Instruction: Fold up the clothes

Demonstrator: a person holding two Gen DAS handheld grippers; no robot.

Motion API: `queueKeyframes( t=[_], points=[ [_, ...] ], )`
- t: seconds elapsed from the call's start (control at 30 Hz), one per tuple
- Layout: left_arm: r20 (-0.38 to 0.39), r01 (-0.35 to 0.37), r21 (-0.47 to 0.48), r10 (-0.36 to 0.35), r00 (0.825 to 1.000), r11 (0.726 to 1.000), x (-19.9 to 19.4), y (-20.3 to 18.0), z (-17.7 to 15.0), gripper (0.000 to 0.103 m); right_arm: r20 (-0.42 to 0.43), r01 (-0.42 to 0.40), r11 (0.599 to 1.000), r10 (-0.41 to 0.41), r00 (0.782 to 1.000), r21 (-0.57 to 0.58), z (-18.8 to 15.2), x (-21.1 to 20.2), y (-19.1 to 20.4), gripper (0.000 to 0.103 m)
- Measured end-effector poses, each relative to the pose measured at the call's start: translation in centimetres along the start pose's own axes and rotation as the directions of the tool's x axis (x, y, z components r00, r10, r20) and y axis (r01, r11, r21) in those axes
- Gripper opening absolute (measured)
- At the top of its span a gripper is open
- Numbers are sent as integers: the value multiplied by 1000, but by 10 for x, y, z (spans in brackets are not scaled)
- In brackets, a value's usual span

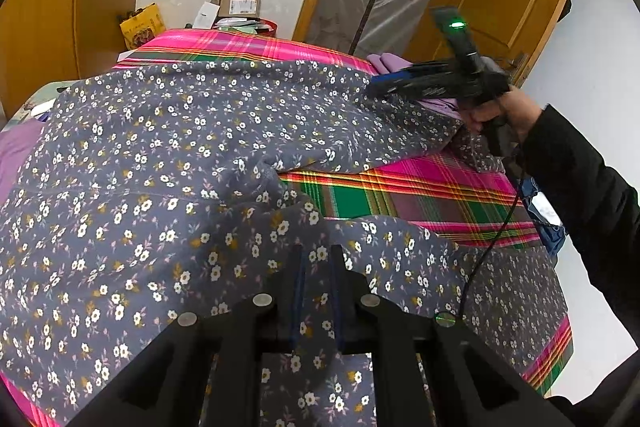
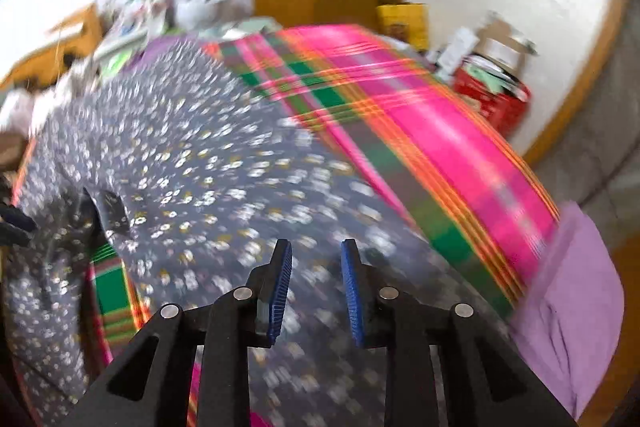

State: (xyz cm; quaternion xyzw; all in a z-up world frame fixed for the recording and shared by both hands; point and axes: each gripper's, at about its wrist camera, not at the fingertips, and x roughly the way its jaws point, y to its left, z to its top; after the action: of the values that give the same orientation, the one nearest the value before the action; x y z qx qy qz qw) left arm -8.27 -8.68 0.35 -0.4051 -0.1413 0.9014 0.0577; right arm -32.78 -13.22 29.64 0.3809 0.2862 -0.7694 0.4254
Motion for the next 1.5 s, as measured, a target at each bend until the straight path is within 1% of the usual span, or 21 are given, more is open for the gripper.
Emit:
queueKeyframes(
  t=[0.03, 0.07, 0.13, 0.23, 0.3, 0.4, 0.43, 0.5, 0.6, 0.67, 0.73, 0.83, 0.9, 0.97, 1.07, 1.13, 1.23, 1.33, 1.4, 1.47, 1.5],
  points=[
    [2, -2, -4, 2, 1000, 1000, -1, 1, 0, 11, -19, 11, 1000, -11, 1000, -11, 6, 11, 6, 24],
    [3, -5, -7, 5, 1000, 1000, -2, 3, 0, 11, -29, 31, 999, -30, 999, 12, 11, 19, 3, 24],
    [9, -12, -13, 12, 1000, 1000, -6, 6, -1, 11, -36, 85, 989, -82, 996, 120, 19, 29, -18, 24],
    [18, -19, -22, 19, 1000, 1000, -11, 12, -1, 12, -49, 165, 948, -158, 986, 272, 22, 33, -49, 24],
    [21, -17, -25, 17, 1000, 1000, -12, 13, -2, 11, -35, 188, 924, -187, 982, 333, 16, 21, -61, 27],
    [21, -9, -20, 9, 1000, 1000, -12, 11, -3, 11, 27, 172, 893, -202, 979, 416, -7, -15, -71, 27],
    [23, -2, -17, 3, 1000, 1000, -12, 9, -3, 11, 57, 158, 881, -204, 977, 445, -17, -31, -73, 29],
    [28, 14, -5, -14, 1000, 1000, -13, 4, -4, 12, 97, 131, 849, -209, 973, 512, -46, -60, -76, 37],
    [26, 29, 11, -29, 999, 1000, -12, -5, -5, 12, 130, 105, 764, -241, 962, 637, -106, -108, -91, 38],
    [21, 40, 25, -41, 999, 999, -11, -11, -6, 12, 124, 119, 705, -283, 951, 699, -148, -132, -101, 38],
    [16, 54, 43, -54, 998, 998, -10, -20, -6, 12, 88, 144, 619, -328, 941, 772, -198, -153, -110, 38],
    [8, 70, 68, -71, 997, 995, -9, -32, -7, 11, 38, 145, 490, -345, 938, 860, -265, -171, -118, 38],
    [1, 75, 81, -76, 997, 994, -8, -39, -7, 12, 37, 109, 412, -329, 943, 905, -303, -175, -120, 39],
    [-7, 77, 93, -77, 997, 993, -6, -45, -7, 11, 44, 70, 349, -308, 951, 934, -330, -174, -123, 39],
    [-14, 77, 106, -76, 997, 991, -4, -54, -6, 12, 91, -18, 257, -275, 957, 966, -359, -172, -126, 39],
    [-16, 74, 111, -73, 997, 991, -4, -57, -6, 11, 147, -100, 192, -250, 957, 976, -374, -167, -129, 39],
    [-21, 65, 116, -63, 998, 991, -2, -61, -5, 12, 243, -221, 121, -220, 945, 968, -384, -158, -134, 39],
    [-24, 56, 120, -54, 998, 991, -1, -64, -4, 11, 310, -305, 52, -193, 931, 951, -390, -146, -139, 40],
    [-27, 54, 123, -51, 998, 991, 1, -66, -4, 11, 321, -321, 29, -186, 929, 947, -393, -140, -142, 46],
    [-32, 54, 128, -50, 998, 990, 2, -69, -4, 12, 315, -315, 28, -189, 930, 949, -391, -137, -146, 46],
    [-34, 53, 130, -49, 998, 990, 3, -70, -4, 12, 301, -300, 38, -198, 933, 953, -389, -137, -147, 41]
  ],
)
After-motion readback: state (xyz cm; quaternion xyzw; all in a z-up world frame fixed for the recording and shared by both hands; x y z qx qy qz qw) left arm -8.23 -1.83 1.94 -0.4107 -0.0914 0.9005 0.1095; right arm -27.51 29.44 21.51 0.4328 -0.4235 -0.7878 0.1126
